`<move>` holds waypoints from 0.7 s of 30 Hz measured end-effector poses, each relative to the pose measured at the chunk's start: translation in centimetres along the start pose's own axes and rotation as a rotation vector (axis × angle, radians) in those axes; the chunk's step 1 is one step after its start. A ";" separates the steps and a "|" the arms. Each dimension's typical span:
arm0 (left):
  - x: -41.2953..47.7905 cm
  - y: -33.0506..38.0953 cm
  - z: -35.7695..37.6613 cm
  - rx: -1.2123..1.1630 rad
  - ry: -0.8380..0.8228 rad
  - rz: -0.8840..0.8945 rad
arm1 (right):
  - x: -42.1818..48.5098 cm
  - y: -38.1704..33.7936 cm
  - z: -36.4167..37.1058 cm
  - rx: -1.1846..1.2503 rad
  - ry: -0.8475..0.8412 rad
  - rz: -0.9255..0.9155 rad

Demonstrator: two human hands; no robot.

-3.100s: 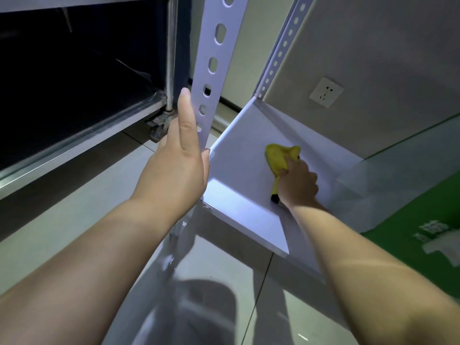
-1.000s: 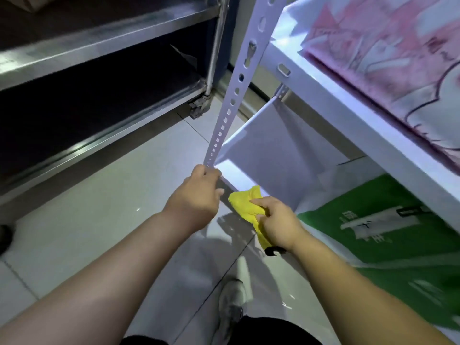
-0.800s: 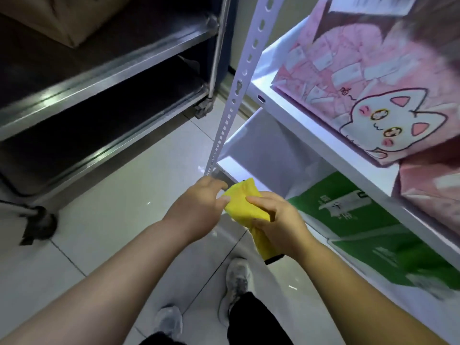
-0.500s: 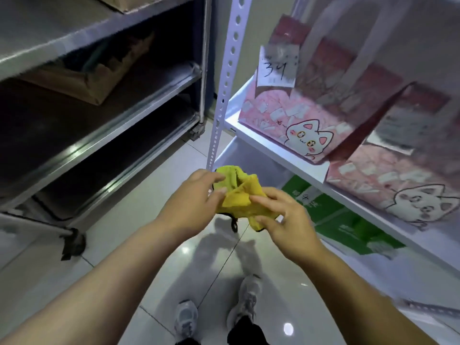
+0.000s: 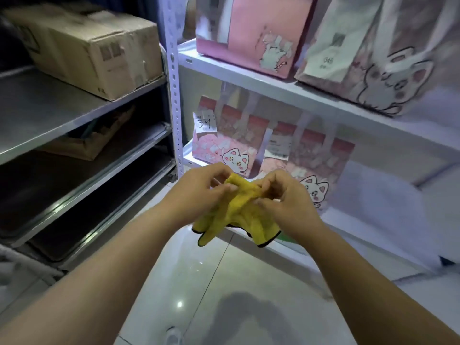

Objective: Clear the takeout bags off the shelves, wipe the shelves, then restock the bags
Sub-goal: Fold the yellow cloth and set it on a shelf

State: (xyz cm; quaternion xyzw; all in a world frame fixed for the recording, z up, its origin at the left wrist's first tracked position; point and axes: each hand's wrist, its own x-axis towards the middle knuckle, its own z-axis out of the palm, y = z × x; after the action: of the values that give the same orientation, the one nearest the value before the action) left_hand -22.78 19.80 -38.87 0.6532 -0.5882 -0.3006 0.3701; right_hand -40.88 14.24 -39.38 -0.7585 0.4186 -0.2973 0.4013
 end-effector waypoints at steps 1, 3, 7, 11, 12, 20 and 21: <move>-0.8 1.3 0.8 -0.027 0.021 0.012 | -1.1 -0.3 -1.2 0.014 0.041 0.002; -2.3 3.8 2.4 -0.053 0.045 0.029 | -3.3 -0.6 -3.3 -0.021 0.105 0.017; -4.9 7.9 5.1 -0.088 0.114 0.066 | -7.7 0.1 -7.8 -0.222 0.079 0.140; -6.7 11.3 6.1 -0.103 0.180 0.096 | -11.6 0.9 -11.2 -0.249 -0.009 0.246; -7.1 12.0 6.3 -0.093 0.174 0.100 | -12.4 1.0 -11.8 -0.219 -0.022 0.262; -9.6 14.4 5.7 0.005 0.180 0.068 | -15.7 -2.1 -15.4 -0.271 0.149 0.139; -9.8 14.6 5.5 -0.013 0.169 0.066 | -15.9 -2.8 -15.9 -0.278 0.173 0.119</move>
State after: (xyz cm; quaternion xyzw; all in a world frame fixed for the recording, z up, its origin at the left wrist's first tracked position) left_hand -36.55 28.33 -30.07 0.6543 -0.5740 -0.2358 0.4323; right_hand -59.81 23.31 -30.85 -0.7521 0.5330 -0.2761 0.2719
